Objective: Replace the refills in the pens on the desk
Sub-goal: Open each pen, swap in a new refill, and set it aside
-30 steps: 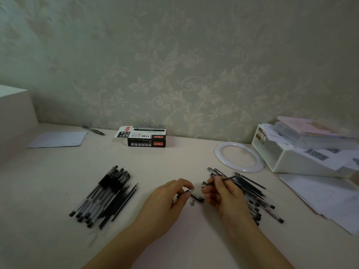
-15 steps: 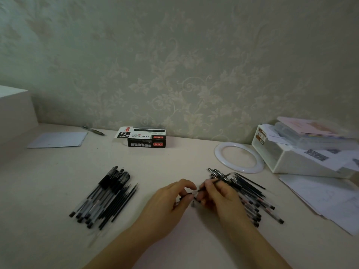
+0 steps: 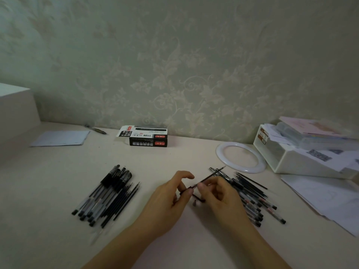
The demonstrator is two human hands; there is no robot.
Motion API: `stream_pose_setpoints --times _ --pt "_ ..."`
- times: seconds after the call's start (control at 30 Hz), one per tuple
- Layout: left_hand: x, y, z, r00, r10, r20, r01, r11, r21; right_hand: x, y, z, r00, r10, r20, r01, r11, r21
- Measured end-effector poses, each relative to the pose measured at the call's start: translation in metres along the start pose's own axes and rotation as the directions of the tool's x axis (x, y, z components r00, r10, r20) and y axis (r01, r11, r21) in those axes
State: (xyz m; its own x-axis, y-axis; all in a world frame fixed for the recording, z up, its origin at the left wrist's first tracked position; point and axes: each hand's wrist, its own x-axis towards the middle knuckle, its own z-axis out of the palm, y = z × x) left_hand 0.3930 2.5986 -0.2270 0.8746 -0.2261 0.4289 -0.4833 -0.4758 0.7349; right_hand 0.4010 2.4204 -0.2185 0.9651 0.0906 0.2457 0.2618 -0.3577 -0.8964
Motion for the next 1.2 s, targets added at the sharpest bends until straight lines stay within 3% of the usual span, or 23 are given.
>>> stream_pose_setpoints --times 0.17,0.37,0.63,0.7,0.77,0.9,1.0,1.1,1.2 --pt "0.001 0.000 -0.001 0.999 -0.006 -0.031 0.006 1.000 -0.004 -0.001 0.002 -0.003 0.999 -0.023 0.047 0.027 0.995 -0.098" --pt "0.001 0.002 -0.002 1.000 0.013 -0.006 -0.013 0.998 0.061 0.002 -0.007 0.002 0.998 0.015 -0.058 -0.003 0.981 0.196" --pt "0.000 0.002 -0.002 1.000 0.013 -0.020 -0.011 0.995 0.102 0.003 -0.004 -0.003 0.996 0.043 -0.078 -0.028 0.981 0.193" --pt "0.001 0.002 -0.003 0.999 0.012 -0.032 -0.008 0.995 0.100 0.003 -0.003 -0.005 0.994 0.046 -0.100 -0.034 0.992 0.119" --pt "0.001 0.002 -0.004 0.999 0.007 -0.042 -0.002 0.995 0.103 0.001 -0.002 -0.004 0.997 -0.034 -0.076 0.028 0.997 -0.078" --pt "0.001 0.000 -0.004 0.999 -0.003 -0.041 0.008 0.993 0.115 -0.004 0.003 0.003 0.982 -0.175 0.067 0.188 0.909 -0.373" --pt "0.000 -0.001 -0.005 1.000 -0.005 -0.031 0.009 0.992 0.129 -0.004 0.006 0.005 0.972 -0.187 0.146 0.234 0.859 -0.456" --pt "0.000 -0.001 -0.005 1.000 -0.007 -0.025 0.011 0.990 0.141 -0.003 0.005 0.002 0.981 -0.177 0.076 0.193 0.915 -0.355" --pt "0.000 -0.001 -0.007 1.000 0.001 -0.011 0.001 0.987 0.161 0.001 0.002 -0.004 0.997 -0.028 -0.076 0.026 0.999 -0.030"
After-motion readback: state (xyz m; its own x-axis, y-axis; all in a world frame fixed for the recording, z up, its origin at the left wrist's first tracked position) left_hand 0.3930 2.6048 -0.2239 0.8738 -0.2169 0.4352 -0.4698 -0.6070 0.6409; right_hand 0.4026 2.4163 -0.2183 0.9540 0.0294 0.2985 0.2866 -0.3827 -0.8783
